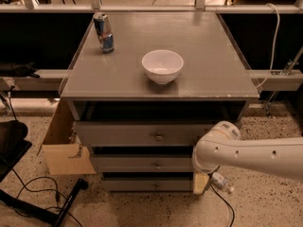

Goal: Open middle drawer

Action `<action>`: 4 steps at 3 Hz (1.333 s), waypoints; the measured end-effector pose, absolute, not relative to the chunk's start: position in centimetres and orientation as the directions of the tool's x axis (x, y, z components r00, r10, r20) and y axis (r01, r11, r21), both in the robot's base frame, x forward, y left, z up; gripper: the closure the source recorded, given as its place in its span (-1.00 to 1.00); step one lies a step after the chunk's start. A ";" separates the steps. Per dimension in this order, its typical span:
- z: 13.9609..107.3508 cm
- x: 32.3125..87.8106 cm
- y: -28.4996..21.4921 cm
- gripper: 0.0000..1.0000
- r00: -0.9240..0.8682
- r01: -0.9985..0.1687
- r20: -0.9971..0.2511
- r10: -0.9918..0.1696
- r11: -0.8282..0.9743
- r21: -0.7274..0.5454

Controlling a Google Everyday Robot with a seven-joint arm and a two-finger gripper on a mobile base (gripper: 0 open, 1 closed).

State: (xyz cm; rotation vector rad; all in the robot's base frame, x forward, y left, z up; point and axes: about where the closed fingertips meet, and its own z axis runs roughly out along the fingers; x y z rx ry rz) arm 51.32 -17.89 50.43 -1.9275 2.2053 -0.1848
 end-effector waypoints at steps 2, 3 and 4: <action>44.8 53.4 -17.6 -1.00 -0.088 -0.980 -0.077 -0.993 0.100 -0.170; 43.2 53.9 -17.5 -1.00 -0.071 -0.984 -0.086 -0.994 0.084 -0.159; 40.9 53.2 -18.1 -0.67 -0.074 -0.991 -0.070 -0.995 0.081 -0.109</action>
Offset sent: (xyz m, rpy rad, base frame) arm 0.0325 0.0043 -0.0747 0.0157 0.0739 0.0610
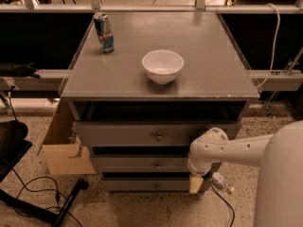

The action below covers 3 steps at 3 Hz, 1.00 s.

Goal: Open middle drawer

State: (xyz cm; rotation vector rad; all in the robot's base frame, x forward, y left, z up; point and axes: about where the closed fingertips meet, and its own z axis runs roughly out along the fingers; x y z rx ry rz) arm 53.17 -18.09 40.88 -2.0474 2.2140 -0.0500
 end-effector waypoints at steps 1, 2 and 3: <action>39.2 50.7 -19.8 -0.20 -0.103 -0.993 -0.015 -0.995 0.104 -0.058; 39.7 50.7 -19.7 0.26 -0.104 -0.993 -0.013 -0.995 0.104 -0.057; 40.7 50.6 -20.3 0.73 -0.100 -0.993 0.016 -0.995 0.099 -0.066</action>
Offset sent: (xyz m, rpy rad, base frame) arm -0.1093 -0.0681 0.0035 -0.2372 0.1111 -0.2127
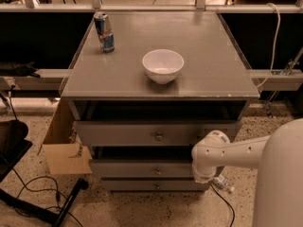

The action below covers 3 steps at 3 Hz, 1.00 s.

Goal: Open middle drawer

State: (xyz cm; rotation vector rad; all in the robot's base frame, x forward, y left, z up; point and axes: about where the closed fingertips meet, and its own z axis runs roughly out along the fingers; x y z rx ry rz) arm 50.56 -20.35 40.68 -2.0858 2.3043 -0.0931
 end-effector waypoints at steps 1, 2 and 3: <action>41.1 50.6 -20.3 1.00 -0.099 -0.993 0.017 -0.995 0.098 -0.066; 41.7 50.6 -20.3 1.00 -0.099 -0.993 0.017 -0.995 0.098 -0.066; 42.2 50.6 -20.3 1.00 -0.099 -0.993 0.017 -0.995 0.098 -0.065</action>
Offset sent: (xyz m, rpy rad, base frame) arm -0.1311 -0.0582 0.1189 -0.2602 0.1574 -0.0269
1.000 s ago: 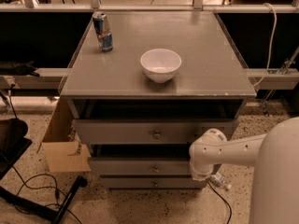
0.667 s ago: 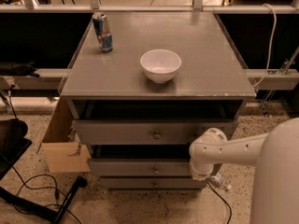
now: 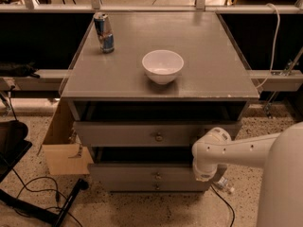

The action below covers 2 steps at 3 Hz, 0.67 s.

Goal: Open middle drawer

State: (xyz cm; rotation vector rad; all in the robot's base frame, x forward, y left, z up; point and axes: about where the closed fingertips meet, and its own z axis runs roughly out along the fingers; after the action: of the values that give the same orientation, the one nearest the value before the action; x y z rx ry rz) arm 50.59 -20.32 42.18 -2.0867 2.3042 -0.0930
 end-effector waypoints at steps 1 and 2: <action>42.8 50.6 -20.3 1.00 -0.100 -0.993 0.017 -0.995 0.098 -0.065; 44.2 49.9 -20.4 1.00 -0.106 -0.993 0.023 -0.994 0.105 -0.053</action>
Offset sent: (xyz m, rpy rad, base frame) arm -0.1317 -0.0541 0.0952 -0.2316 0.2073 0.0024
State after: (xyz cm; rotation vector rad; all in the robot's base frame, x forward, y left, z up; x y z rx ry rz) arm 49.93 -20.45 44.20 -2.0881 2.3215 -0.0857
